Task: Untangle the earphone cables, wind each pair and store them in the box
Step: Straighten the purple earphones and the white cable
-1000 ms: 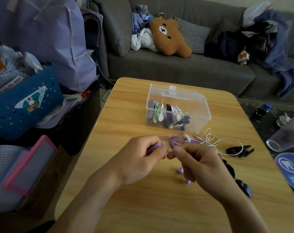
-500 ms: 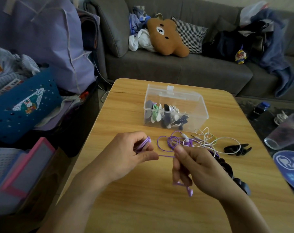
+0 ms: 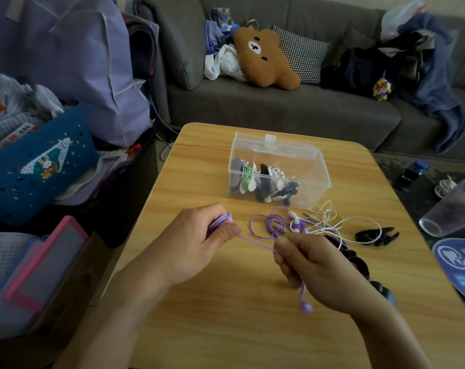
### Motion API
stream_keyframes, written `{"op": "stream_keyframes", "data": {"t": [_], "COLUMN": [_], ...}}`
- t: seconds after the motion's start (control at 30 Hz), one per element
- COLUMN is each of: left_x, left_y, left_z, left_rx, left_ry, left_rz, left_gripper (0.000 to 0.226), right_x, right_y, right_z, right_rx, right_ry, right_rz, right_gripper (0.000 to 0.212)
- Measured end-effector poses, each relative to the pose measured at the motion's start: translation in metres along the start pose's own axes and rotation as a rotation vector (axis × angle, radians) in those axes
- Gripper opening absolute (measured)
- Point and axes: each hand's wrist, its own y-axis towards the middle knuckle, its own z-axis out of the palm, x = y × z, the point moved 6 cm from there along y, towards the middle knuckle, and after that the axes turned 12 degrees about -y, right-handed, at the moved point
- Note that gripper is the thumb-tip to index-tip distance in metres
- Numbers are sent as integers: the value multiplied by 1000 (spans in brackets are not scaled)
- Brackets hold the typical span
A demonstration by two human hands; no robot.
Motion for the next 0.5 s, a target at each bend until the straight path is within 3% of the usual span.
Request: {"op": "stream_keyframes", "data": {"t": [0.17,0.27,0.37,0.5], "left_x": [10,1,-7,-8], "left_y": [-6,-11,-9,-2], "left_z": [20,27,22,19], "left_rx": [282,414,356,144], "left_ry": [-29,-218,-501,-854], "left_rz": [-202,-237,-230,-214], "left_gripper": [50,49,47,47], "right_x": [4,1,-3,4], "right_y": [0,0,1,5], "right_z": [-6,-7,-7,9], "right_rx": [-78,-67,-76,-45], "right_ry": [205,292,248,139], "right_rz": [-75,-79,-58,-148], "right_gripper": [40,33,37,38]}}
